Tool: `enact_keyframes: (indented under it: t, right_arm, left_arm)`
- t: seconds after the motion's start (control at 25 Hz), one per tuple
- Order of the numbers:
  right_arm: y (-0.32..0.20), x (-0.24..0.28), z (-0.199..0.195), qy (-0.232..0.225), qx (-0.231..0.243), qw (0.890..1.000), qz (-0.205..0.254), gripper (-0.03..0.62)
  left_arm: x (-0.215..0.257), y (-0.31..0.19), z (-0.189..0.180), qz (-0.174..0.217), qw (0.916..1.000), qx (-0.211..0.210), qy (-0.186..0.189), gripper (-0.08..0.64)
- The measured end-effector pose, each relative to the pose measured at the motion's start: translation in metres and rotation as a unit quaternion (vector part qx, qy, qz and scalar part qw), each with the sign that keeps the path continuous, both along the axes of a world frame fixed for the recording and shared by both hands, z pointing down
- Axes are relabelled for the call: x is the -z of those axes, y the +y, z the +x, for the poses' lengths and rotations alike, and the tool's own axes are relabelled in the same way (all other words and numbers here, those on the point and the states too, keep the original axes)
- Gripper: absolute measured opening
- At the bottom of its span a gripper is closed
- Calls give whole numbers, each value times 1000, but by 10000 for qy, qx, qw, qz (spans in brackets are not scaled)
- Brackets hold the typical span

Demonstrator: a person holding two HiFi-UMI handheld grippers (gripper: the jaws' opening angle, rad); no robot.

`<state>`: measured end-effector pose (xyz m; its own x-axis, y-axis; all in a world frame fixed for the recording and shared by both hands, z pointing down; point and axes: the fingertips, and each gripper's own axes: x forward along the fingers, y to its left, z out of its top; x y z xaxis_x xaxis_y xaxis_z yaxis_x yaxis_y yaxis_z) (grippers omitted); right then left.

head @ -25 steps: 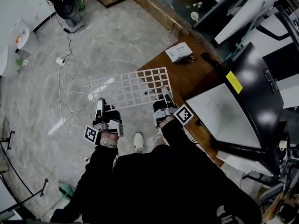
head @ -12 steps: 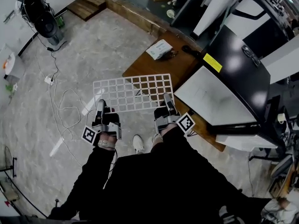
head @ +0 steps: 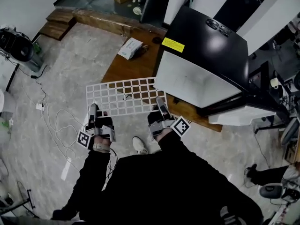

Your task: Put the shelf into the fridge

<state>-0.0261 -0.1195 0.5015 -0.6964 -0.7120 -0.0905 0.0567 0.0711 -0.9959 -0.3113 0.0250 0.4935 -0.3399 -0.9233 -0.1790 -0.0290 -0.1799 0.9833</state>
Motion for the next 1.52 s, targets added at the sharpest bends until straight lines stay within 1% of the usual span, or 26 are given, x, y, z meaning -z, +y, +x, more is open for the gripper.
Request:
enact_keyframes:
  t: [0.16,0.24,0.32,0.48,0.68,0.88,1.04,1.16,1.36,1.52]
  right_arm:
    - [-1,10,52,-80,-396,9991,82,31]
    - [-2,16,80,-119,-596,9981,92,31]
    - [0,18,108,-136,-785,9968,79,31]
    - [8,26,164,-73,-1133,9934,159,31]
    - [16,37,226,-117,-1603,9868,203,31]
    - [15,35,278,-104,-2045,9787,162,31]
    - [9,34,301,-86,-2405,9705,154,31]
    - [6,35,306,-93,-2615,9650,166,31]
    - [-4,35,303,-60,-2815,9594,158,31]
    - [-1,32,303,-20,-2875,9576,161,31]
  left_arm:
    - [11,-23,42,29,9990,-429,-92,34]
    - [15,-34,67,-1,9978,-668,-53,32]
    - [16,-43,93,-32,9956,-932,39,32]
    - [22,-61,140,-30,9901,-1405,18,32]
    - [34,-86,197,-47,9807,-1956,-38,32]
    - [34,-119,245,-89,9658,-2591,-61,32]
    - [31,-149,268,-134,9548,-2968,-41,32]
    - [28,-166,275,-164,9478,-3184,-13,32]
    - [27,-190,274,-205,9406,-3390,-16,31]
    - [21,-192,275,-236,9379,-3462,-25,31]
